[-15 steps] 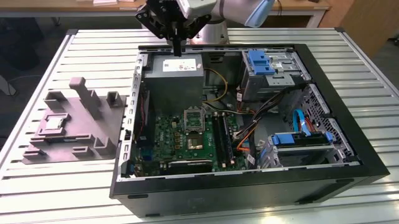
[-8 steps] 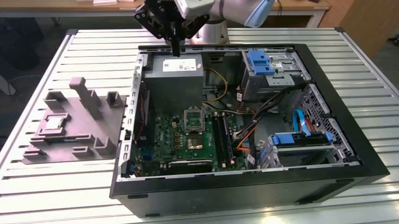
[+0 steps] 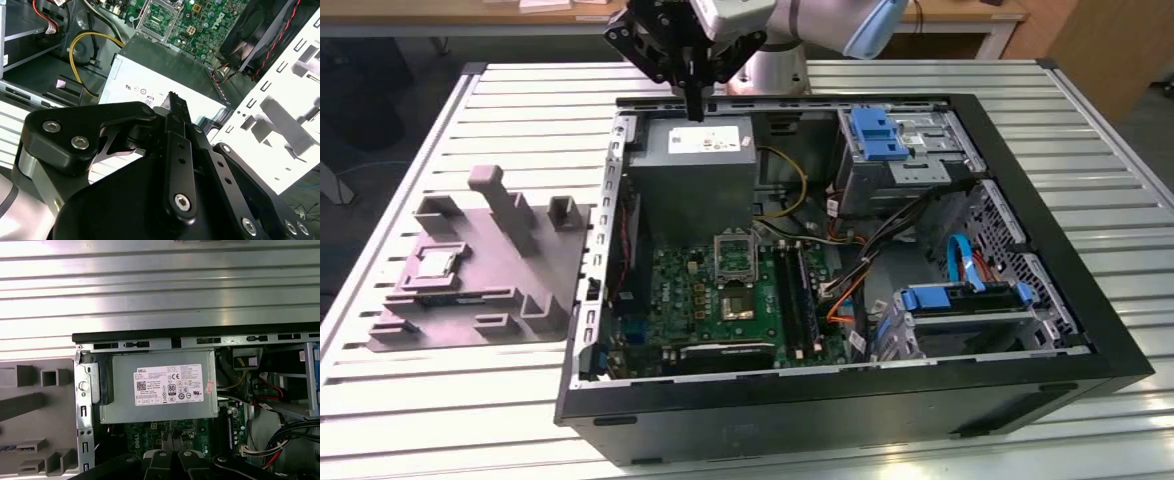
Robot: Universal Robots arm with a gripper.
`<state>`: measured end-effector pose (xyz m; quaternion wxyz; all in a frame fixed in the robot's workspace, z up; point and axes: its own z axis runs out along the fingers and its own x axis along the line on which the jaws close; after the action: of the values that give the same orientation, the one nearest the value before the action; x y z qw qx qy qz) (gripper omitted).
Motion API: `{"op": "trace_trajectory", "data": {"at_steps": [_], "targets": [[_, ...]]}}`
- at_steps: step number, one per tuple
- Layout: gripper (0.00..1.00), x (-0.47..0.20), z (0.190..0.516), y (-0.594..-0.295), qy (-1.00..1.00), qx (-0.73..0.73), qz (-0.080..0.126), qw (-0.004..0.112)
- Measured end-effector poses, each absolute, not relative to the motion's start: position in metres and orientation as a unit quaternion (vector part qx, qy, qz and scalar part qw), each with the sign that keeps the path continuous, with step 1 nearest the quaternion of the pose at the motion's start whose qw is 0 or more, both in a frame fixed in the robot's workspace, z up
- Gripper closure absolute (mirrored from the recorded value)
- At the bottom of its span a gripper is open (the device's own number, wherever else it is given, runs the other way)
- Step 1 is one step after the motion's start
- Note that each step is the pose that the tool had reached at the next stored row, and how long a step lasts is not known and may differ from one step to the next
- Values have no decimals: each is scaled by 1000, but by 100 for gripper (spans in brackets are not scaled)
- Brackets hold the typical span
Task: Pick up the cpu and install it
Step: 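Reach for the cpu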
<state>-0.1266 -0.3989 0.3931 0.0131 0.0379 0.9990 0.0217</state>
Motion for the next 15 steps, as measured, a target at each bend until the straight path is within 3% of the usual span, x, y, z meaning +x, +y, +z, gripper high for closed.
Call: {"op": "trace_trajectory", "data": {"at_steps": [15], "targets": [[89, -132, 385, -399, 999, 38, 22, 13]]}}
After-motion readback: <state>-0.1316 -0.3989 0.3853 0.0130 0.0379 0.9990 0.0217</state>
